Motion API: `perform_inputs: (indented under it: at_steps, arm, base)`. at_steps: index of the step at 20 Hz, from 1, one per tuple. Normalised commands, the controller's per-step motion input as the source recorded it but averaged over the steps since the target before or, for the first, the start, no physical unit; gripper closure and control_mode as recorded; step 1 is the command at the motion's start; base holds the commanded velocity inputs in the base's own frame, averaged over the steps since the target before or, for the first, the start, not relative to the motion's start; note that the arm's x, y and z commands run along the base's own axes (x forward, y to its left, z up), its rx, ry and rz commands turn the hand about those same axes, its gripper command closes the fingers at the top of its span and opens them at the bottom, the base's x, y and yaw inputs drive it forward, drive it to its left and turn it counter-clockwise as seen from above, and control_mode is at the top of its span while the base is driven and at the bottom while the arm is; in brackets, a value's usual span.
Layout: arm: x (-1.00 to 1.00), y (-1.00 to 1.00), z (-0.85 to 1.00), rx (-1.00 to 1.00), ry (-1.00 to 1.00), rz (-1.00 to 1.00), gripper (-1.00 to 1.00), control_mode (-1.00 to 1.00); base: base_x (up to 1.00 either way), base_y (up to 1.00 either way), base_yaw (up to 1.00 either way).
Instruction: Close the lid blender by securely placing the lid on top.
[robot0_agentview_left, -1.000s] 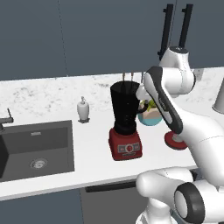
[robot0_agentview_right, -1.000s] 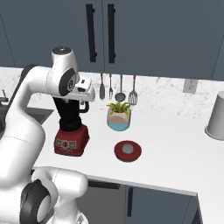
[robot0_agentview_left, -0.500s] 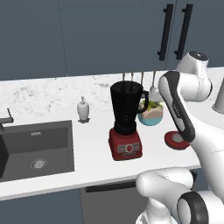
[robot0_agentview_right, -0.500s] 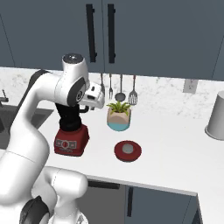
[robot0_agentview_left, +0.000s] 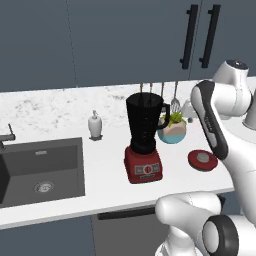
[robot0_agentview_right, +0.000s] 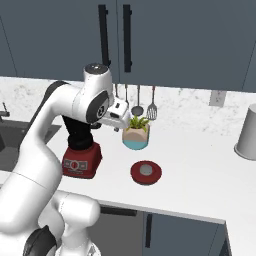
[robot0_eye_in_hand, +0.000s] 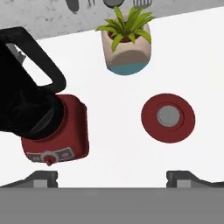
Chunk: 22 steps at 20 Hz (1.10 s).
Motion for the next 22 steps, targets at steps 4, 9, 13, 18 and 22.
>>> perform_inputs:
  at_steps: [4, 9, 13, 18, 22]
  arm:
    - [-0.14, -0.51, -0.09, 0.00, 0.07, -0.08, -1.00, -1.00]
    - [-0.04, -0.40, -0.25, 0.00, 0.01, -0.01, -1.00, -1.00]
    - [0.00, -0.33, -0.46, 0.00, 0.00, 0.00, -1.00, -1.00]
    - [0.00, -0.32, -0.47, 0.00, 0.00, 0.00, -1.00, -1.00]
    - [0.00, -0.23, -0.34, 0.00, 0.01, 0.00, -1.00, -1.00]
  base:
    - [0.00, 0.00, 0.00]
    - [0.00, 0.00, 0.00]
    - [0.00, 0.00, 0.00]
    - [0.00, 0.00, 0.00]
    - [0.00, 0.00, 0.00]
